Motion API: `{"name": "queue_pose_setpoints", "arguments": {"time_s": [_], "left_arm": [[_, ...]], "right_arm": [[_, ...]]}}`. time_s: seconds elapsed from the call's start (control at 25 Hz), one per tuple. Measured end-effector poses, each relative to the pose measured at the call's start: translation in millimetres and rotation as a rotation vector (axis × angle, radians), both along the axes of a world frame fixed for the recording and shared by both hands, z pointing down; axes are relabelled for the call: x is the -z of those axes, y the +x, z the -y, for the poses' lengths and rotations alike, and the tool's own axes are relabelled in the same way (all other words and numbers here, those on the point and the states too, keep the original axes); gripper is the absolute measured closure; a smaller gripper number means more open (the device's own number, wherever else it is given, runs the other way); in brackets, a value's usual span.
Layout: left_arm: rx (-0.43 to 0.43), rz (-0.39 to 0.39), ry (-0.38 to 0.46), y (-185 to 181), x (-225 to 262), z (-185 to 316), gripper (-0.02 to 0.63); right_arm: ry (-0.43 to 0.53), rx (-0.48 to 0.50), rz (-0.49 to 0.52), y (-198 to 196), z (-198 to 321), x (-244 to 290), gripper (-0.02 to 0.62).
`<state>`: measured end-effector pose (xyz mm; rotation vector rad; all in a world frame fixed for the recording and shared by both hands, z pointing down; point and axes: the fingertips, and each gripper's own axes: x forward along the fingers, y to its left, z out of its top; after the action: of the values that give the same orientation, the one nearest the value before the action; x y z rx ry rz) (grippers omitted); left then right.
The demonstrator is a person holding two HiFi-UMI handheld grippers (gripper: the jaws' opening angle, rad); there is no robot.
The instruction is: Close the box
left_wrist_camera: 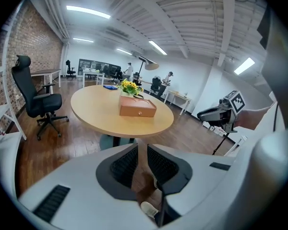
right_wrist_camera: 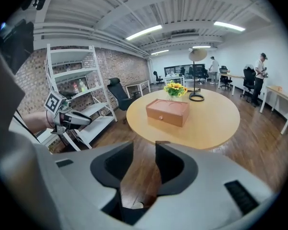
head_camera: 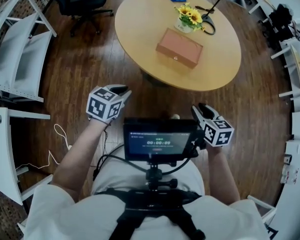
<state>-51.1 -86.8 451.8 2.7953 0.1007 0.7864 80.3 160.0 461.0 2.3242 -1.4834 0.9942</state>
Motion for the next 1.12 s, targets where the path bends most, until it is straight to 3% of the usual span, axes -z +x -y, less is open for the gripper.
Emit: {"name": "queue_pose_setpoints", "arguments": {"time_s": [0.28, 0.56, 0.92, 1.12], "left_arm": [[0.048, 0.002, -0.023, -19.5, -9.1, 44.2, 0.546], [0.063, 0.022, -0.032, -3.7, -16.4, 75.3, 0.546], [-0.033, 0.103, -0.005, 47.8, -19.5, 125.9, 0.546], [-0.088, 0.112, 0.009, 73.1, -18.1, 157.6, 0.546]], "right_arm": [[-0.022, 0.038, 0.014, -8.2, 48.9, -10.0, 0.442], [-0.058, 0.054, 0.048, 8.1, 79.7, -21.3, 0.442], [-0.094, 0.002, 0.129, 28.6, 120.7, -40.7, 0.443], [-0.087, -0.097, 0.120, 31.6, 135.6, -37.4, 0.446]]}}
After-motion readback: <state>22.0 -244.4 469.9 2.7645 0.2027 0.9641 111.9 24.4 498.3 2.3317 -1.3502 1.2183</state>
